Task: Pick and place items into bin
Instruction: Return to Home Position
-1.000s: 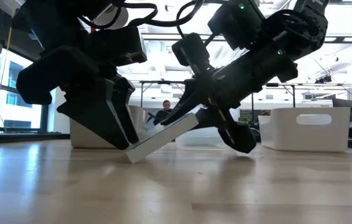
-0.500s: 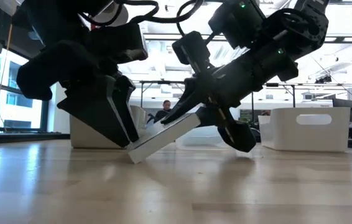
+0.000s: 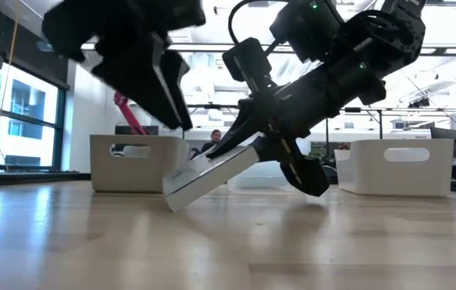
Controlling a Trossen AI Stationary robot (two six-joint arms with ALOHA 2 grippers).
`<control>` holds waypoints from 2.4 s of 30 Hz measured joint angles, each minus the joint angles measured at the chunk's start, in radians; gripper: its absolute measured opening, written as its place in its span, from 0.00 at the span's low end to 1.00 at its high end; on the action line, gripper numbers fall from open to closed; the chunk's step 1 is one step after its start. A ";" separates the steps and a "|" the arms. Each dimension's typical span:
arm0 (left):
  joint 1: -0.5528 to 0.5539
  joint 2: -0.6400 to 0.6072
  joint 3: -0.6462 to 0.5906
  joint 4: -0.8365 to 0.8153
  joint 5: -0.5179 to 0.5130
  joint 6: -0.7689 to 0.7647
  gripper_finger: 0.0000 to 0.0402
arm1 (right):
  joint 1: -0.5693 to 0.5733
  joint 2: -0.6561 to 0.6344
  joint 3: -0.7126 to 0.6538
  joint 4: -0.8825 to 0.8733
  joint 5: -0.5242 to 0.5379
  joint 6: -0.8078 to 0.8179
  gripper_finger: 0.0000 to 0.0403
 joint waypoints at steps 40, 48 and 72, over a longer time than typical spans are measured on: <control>-0.461 -0.112 0.068 -0.847 -0.361 -0.791 0.54 | 0.046 -0.094 -0.003 0.088 -0.058 -0.054 0.10; -0.473 -0.112 0.050 -0.801 -0.375 -0.829 0.54 | 0.036 -0.195 -0.002 0.088 -0.023 -0.109 0.11; -0.472 -0.111 0.050 -0.581 -0.536 -0.765 0.54 | -0.298 -0.604 -0.001 -0.481 -0.004 -0.337 0.12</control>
